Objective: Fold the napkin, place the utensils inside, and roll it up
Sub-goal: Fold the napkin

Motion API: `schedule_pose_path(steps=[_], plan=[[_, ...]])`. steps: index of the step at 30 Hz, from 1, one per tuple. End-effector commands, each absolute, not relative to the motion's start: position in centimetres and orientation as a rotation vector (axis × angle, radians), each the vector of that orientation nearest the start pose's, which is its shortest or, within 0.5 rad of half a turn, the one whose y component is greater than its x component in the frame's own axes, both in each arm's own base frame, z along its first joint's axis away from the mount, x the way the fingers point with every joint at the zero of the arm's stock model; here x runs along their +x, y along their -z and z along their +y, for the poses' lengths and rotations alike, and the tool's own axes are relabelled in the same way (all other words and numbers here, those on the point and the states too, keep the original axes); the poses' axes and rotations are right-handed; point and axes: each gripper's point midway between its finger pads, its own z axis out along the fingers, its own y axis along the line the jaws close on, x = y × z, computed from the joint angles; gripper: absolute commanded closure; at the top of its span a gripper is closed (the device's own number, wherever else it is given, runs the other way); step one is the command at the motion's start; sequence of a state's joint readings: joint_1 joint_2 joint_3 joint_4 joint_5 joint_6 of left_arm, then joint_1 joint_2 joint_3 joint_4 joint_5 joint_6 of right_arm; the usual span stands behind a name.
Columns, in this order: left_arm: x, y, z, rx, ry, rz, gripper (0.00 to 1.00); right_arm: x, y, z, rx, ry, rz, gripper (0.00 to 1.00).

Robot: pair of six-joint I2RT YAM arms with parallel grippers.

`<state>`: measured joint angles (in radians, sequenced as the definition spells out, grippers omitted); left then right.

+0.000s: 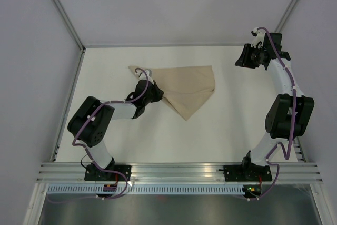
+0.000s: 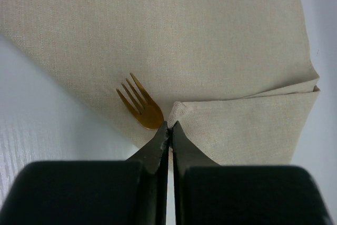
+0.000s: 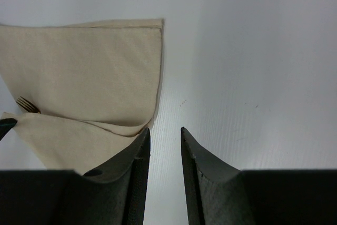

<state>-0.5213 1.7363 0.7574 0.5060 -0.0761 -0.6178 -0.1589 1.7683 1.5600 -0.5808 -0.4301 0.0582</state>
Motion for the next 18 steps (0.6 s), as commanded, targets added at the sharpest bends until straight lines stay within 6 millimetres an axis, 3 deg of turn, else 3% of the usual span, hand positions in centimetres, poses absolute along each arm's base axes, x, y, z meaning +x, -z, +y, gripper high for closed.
schedule_pose_path(steps=[1,18], plan=[[40.5,-7.9,-24.2,-0.184,0.669,2.050,0.98,46.4,-19.4,0.4,0.054,-0.449,2.303,0.64],[41.2,-6.7,-23.9,-0.213,0.670,2.072,0.98,46.5,-19.0,0.7,0.045,-0.444,2.312,0.64]])
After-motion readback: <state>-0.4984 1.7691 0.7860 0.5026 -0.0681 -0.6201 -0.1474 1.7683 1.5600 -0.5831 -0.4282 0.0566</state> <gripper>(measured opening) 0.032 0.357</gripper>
